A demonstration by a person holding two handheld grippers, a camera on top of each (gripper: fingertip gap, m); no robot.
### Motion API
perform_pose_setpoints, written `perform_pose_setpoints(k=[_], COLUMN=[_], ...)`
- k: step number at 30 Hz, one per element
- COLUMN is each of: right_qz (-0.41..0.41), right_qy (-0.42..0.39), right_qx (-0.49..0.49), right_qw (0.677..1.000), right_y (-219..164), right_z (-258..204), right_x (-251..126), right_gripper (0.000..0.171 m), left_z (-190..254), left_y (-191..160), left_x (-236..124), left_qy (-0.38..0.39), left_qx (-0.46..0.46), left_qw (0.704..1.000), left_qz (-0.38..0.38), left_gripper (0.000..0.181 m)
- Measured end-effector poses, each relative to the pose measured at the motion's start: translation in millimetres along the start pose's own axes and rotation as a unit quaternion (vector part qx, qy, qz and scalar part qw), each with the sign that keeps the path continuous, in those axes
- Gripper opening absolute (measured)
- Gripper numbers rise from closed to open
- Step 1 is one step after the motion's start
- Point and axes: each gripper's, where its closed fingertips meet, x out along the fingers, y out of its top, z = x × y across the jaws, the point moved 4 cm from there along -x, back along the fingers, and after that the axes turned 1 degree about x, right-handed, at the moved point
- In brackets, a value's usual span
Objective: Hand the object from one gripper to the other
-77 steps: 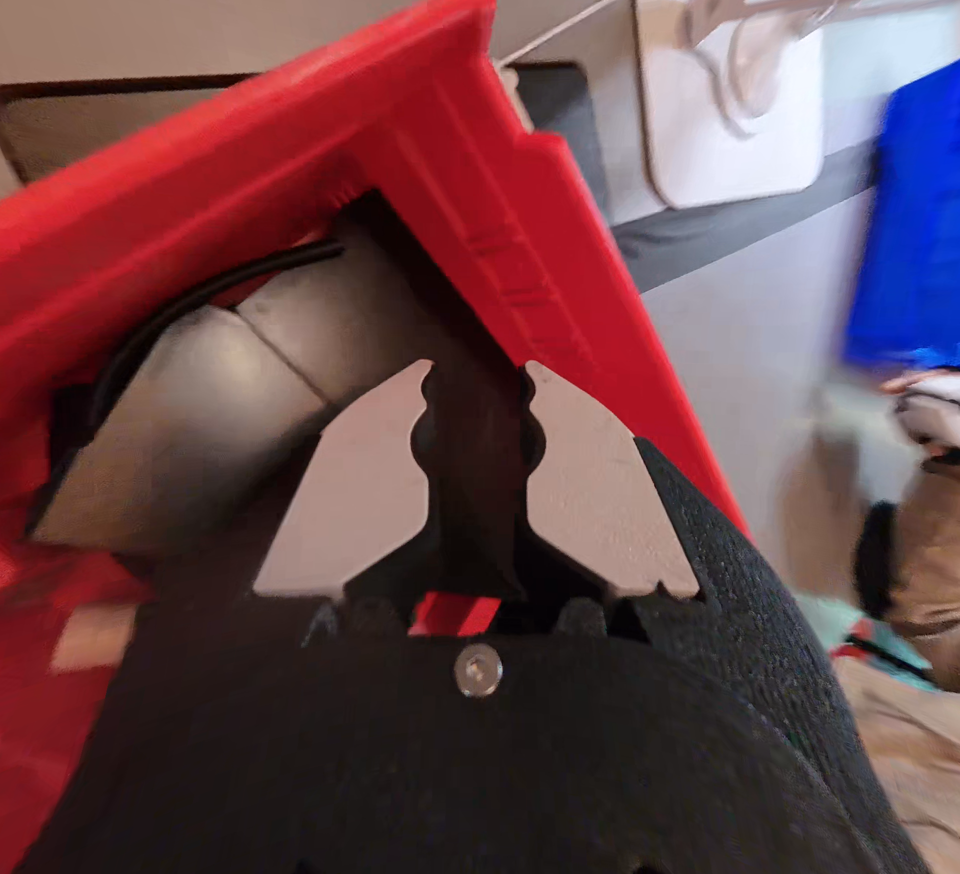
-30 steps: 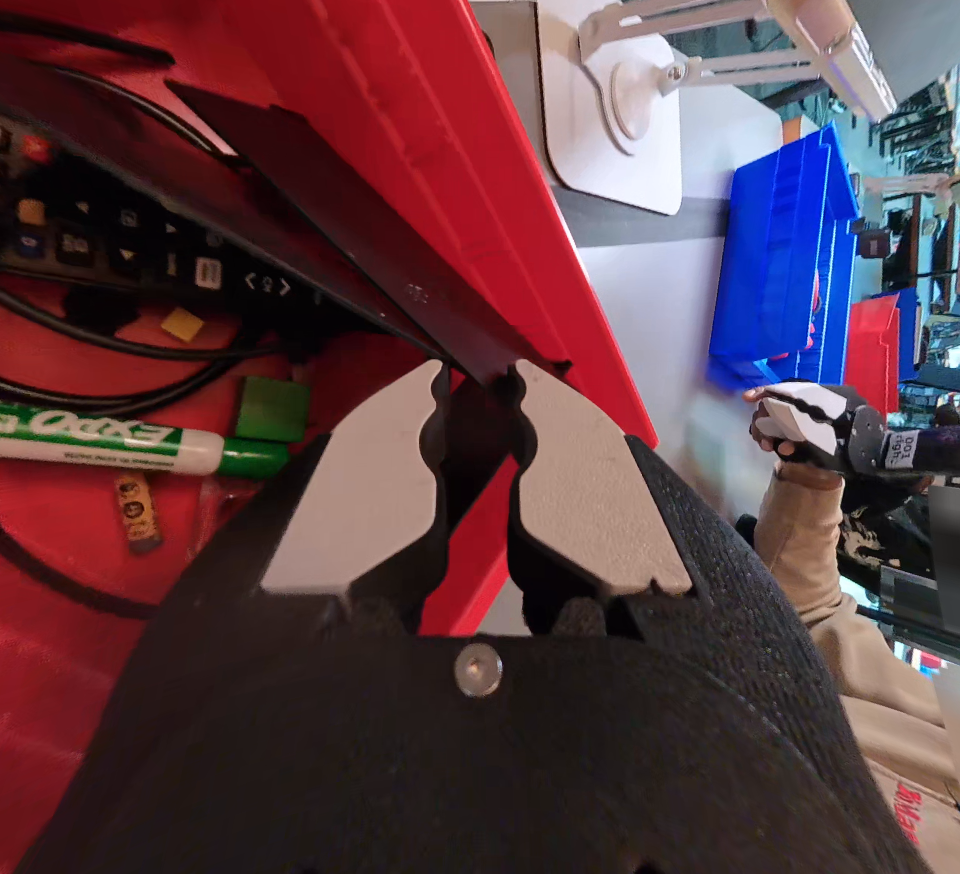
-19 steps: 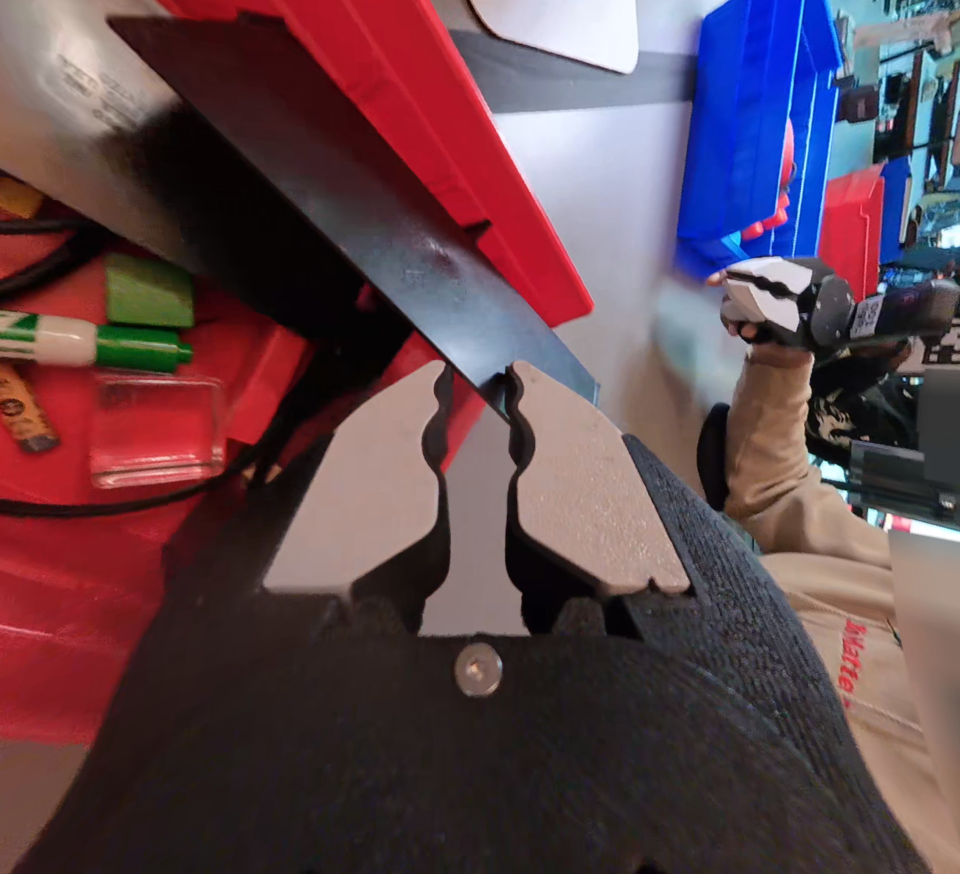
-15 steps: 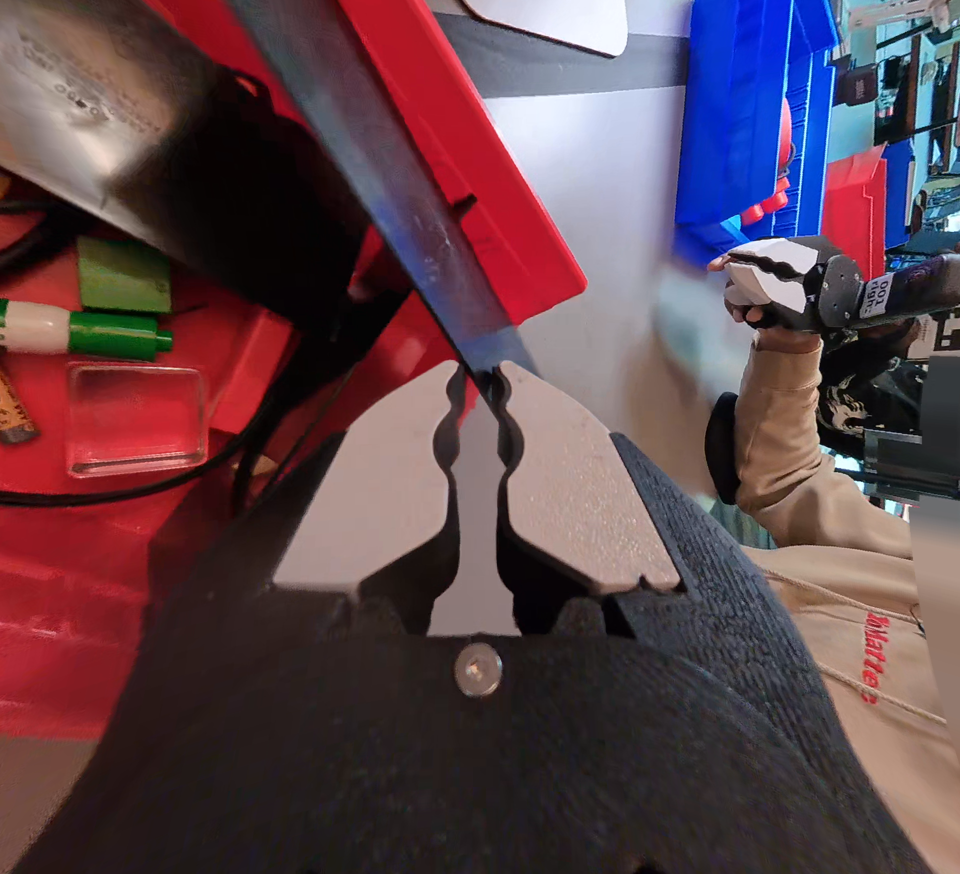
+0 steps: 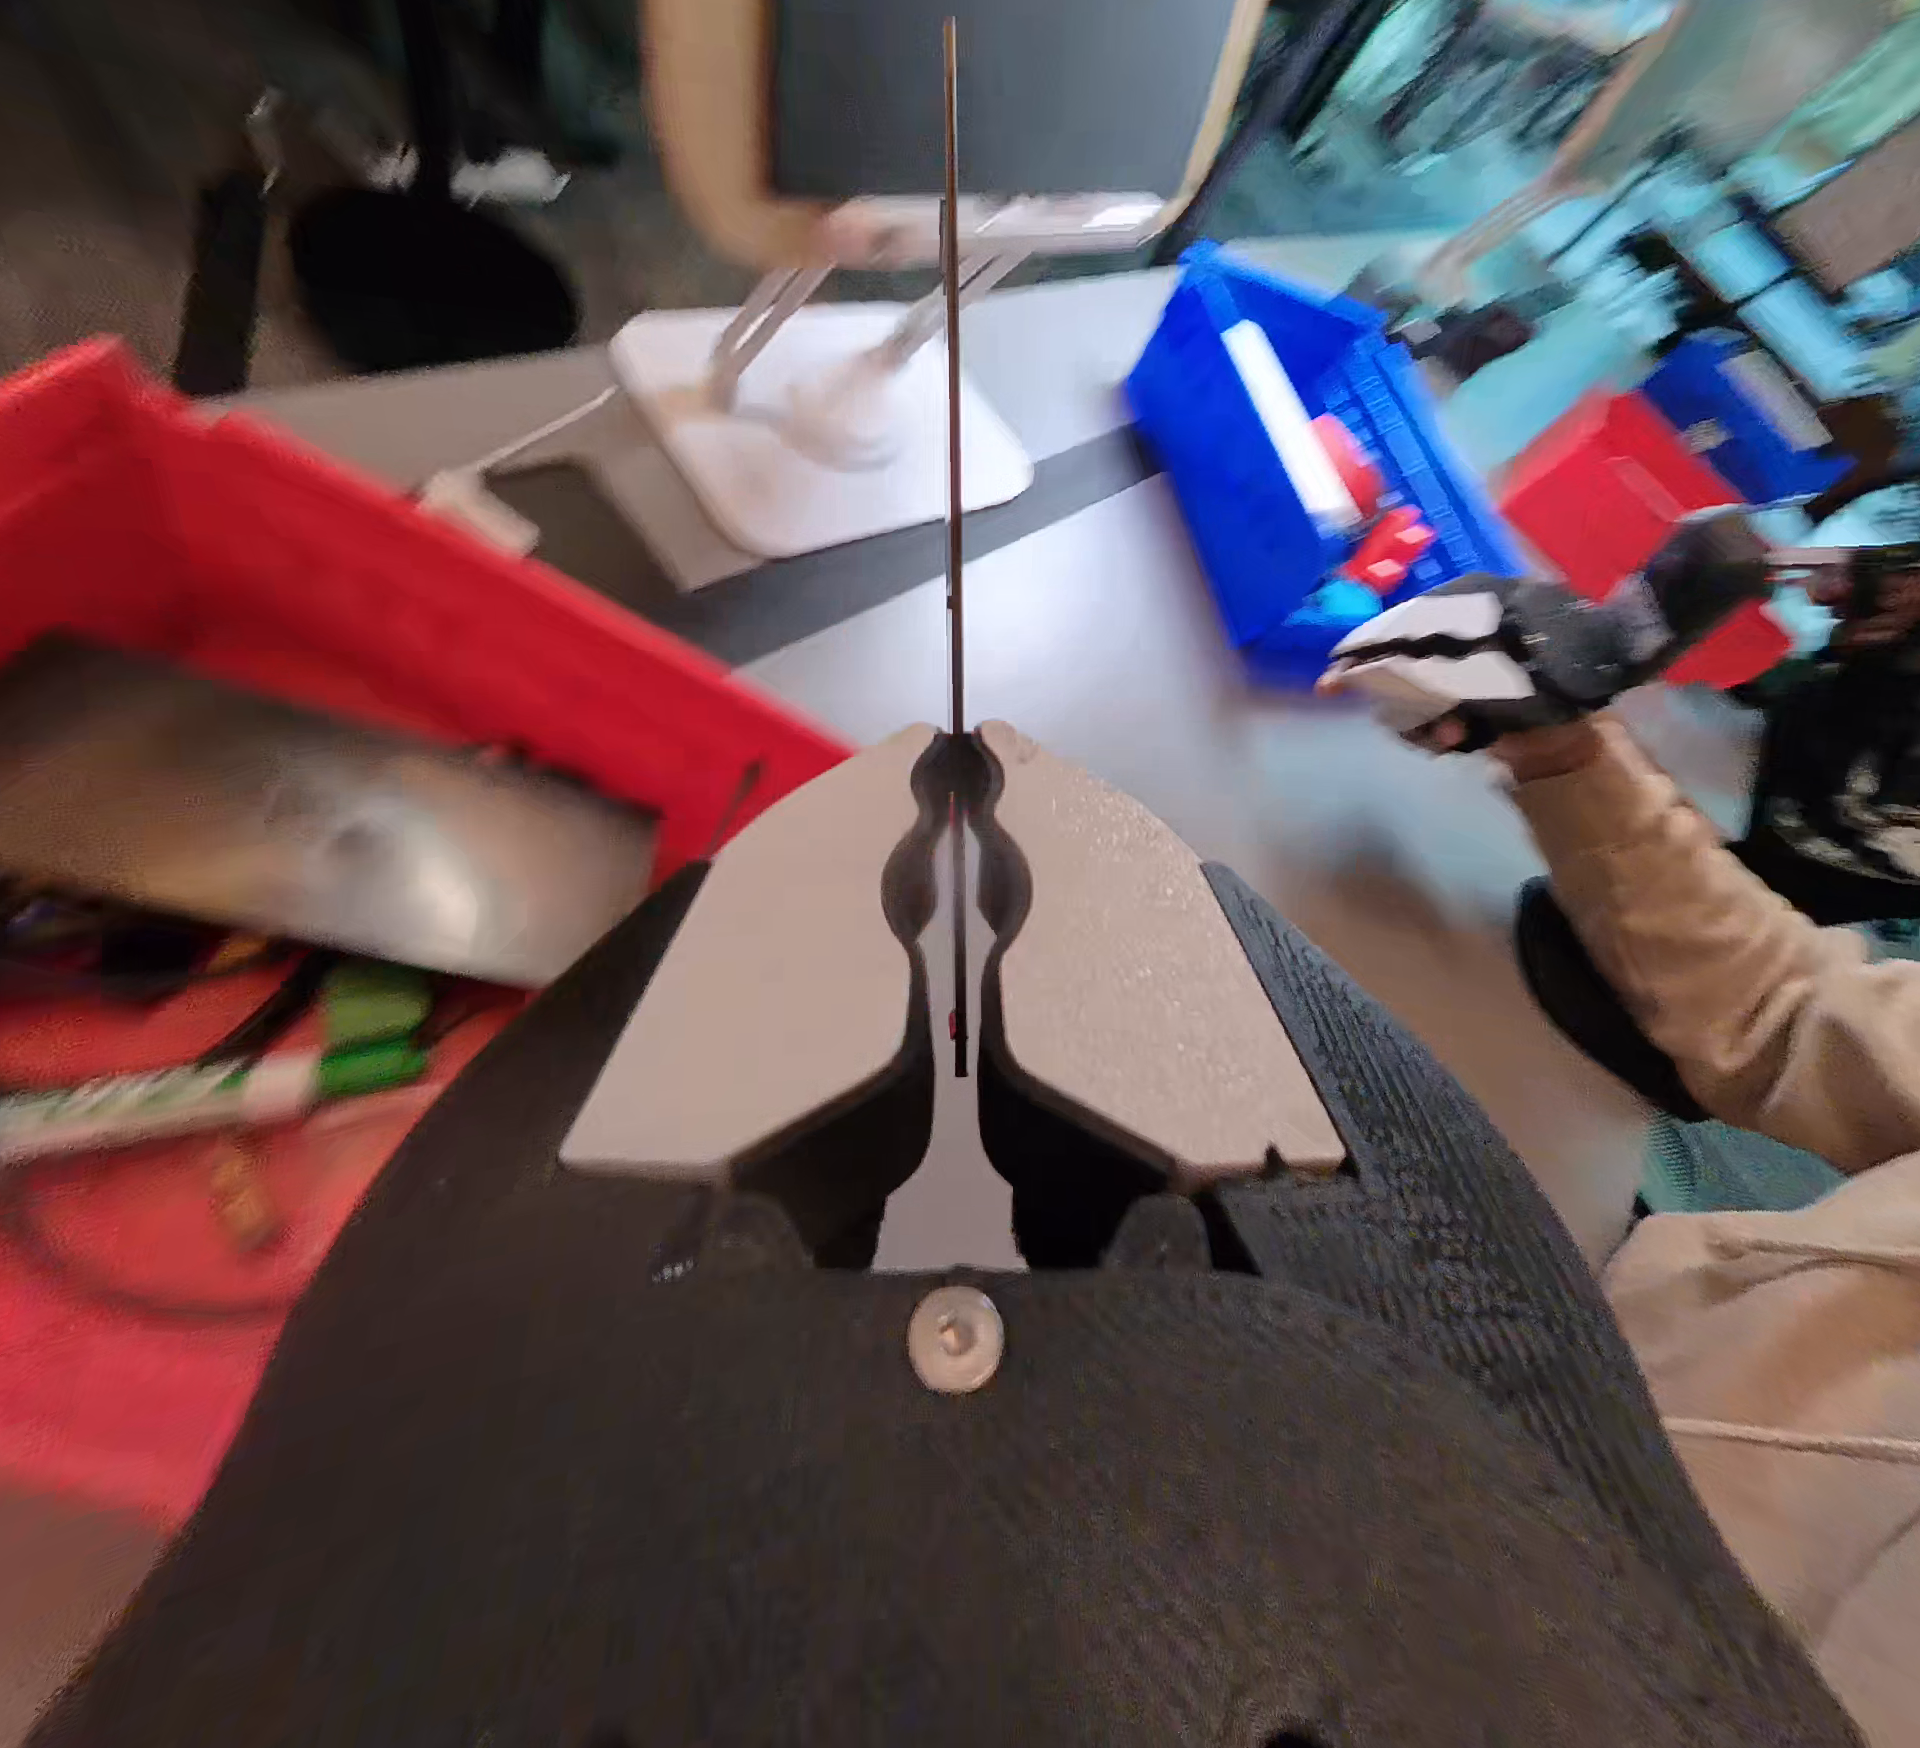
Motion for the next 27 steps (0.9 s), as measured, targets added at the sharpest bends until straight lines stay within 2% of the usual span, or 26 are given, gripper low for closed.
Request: perform_pose_setpoints(k=[3, 5, 10, 11, 12, 13, 14, 15, 17, 18, 19, 20, 24, 27], right_qz=[0.089, 0.152, 0.228, 0.236, 0.246, 0.258, 0.274, 0.288, 0.281, 0.283, 0.305, 0.334, 0.406, 0.386], right_qy=[0.055, 0.1, 0.192, 0.203, 0.206, 0.207, 0.209, 0.203, 0.201, 0.198, 0.196, 0.198, 0.218, 0.229], right_qx=[0.04, 0.072, 0.138, 0.143, 0.145, 0.143, 0.139, 0.132, 0.098, 0.089, 0.087, 0.095, 0.138, 0.132], right_qw=[0.994, 0.981, 0.944, 0.94, 0.936, 0.933, 0.928, 0.927, 0.933, 0.934, 0.928, 0.916, 0.877, 0.884], right_y=[29, 52, 95, 101, 107, 112, 117, 121, 123, 125, 128, 133, 145, 141], right_z=[-19, -37, -87, -95, -101, -105, -108, -109, -111, -109, -107, -105, -106, -118], right_x=[-3, -7, -14, -16, -19, -23, -29, -35, -41, -43, -49, -56, -71, -61], right_gripper=[0.011, 0.015, 0.052, 0.054, 0.053, 0.044, 0.03, 0.005, 0.002, 0.002, 0.002, 0.002, 0.001, 0.001], left_z=[55, 96, 198, 215, 229, 241, 249, 255, 257, 257, 255, 254, 273, 284], left_y=[4, 0, -12, -15, -18, -22, -25, -28, -30, -30, -31, -33, -46, -52], left_x=[10, 27, 74, 80, 86, 90, 93, 94, 89, 85, 80, 77, 84, 90], left_qy=[-0.095, -0.167, -0.347, -0.369, -0.383, -0.391, -0.395, -0.397, -0.403, -0.404, -0.398, -0.394, -0.424, -0.416], left_qx=[0.029, 0.045, 0.048, 0.051, 0.058, 0.066, 0.075, 0.075, 0.066, 0.069, 0.072, 0.075, 0.087, 0.108], left_qw=[0.991, 0.975, 0.903, 0.891, 0.883, 0.877, 0.874, 0.873, 0.872, 0.87, 0.869, 0.867, 0.857, 0.857], left_qz=[0.084, 0.138, 0.247, 0.258, 0.266, 0.27, 0.272, 0.273, 0.27, 0.275, 0.286, 0.296, 0.281, 0.283], left_gripper=[0.002, 0.002, 0.002, 0.002, 0.002, 0.003, 0.003, 0.003, 0.005, 0.014, 0.025, 0.026, 0.022, 0.002])
